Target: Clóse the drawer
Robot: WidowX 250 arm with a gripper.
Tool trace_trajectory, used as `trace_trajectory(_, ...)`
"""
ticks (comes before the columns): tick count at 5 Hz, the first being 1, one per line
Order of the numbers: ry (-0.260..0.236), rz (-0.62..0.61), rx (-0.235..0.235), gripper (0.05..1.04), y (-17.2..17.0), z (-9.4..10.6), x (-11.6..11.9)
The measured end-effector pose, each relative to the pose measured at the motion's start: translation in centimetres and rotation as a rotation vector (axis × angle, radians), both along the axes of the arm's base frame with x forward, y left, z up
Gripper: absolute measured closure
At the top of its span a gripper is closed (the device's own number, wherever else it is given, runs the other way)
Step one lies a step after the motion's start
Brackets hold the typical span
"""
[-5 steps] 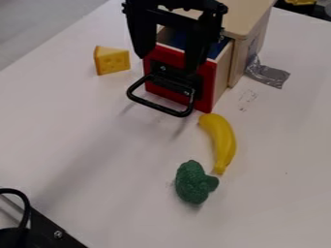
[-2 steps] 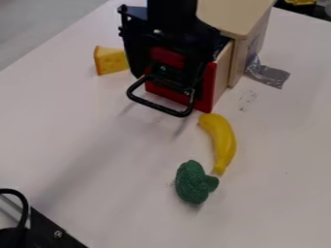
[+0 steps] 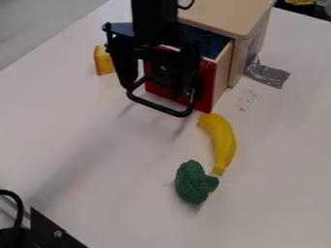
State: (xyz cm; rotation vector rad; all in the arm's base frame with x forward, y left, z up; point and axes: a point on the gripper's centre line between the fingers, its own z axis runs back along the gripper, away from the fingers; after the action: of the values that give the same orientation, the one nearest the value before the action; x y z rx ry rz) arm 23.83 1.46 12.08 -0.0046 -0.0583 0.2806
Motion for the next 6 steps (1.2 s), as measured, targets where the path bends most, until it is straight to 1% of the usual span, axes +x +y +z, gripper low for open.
trace_trajectory(2,-0.081,0.203,-0.028,0.085,1.1,-1.3,0.3)
trace_trajectory(3,-0.064,0.257,-0.034,0.085,1.2,-2.9,0.7)
trace_trajectory(4,-0.013,0.316,-0.029,0.085,1.4,-5.4,1.2)
trace_trajectory(5,0.008,0.394,-0.029,0.085,1.6,-7.2,1.6)
trace_trajectory(6,-0.016,0.485,-0.042,0.085,2.2,-7.9,2.4)
